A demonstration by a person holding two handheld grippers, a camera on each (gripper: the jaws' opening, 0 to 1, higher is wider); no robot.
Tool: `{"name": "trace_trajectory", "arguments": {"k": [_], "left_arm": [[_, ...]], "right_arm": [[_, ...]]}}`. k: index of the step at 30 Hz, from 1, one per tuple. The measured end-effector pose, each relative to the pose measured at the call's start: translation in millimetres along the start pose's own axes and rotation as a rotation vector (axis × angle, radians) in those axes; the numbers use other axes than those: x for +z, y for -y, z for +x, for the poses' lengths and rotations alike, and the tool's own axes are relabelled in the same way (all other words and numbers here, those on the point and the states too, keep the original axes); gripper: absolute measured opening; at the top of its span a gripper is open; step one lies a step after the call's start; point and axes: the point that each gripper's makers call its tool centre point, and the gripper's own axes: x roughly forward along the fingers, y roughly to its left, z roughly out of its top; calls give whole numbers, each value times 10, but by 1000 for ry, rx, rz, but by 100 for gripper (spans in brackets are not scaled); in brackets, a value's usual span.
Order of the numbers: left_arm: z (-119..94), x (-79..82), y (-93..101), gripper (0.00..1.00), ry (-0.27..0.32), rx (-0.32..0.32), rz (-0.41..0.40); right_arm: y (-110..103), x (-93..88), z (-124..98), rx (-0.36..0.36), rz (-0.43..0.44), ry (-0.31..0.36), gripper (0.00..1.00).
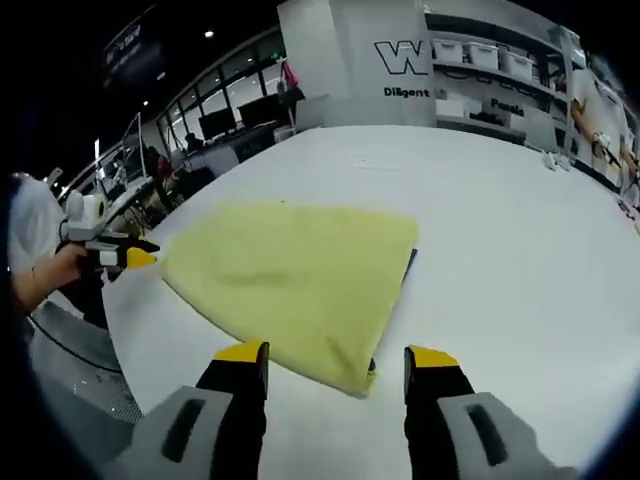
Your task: Fold the garment on the visible template until the final outline fits inside the template.
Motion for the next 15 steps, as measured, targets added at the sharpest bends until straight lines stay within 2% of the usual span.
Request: {"name": "trace_trajectory", "arguments": {"k": [3, 5, 7, 9, 15], "left_arm": [[-79, 21, 14, 62, 4, 5, 0], [-124, 24, 16, 69, 6, 11, -3], [-172, 25, 5, 80, 6, 25, -9], [-212, 24, -3, 86, 6, 33, -17], [-451, 67, 62, 99, 27, 56, -31]], "right_arm": [[-50, 72, -82, 2, 6, 24, 73], [-73, 99, -132, 5, 9, 29, 78], [-102, 118, -184, 8, 13, 34, 87], [-133, 118, -220, 10, 14, 32, 98], [-197, 92, -394, -9, -17, 18, 99]]}}
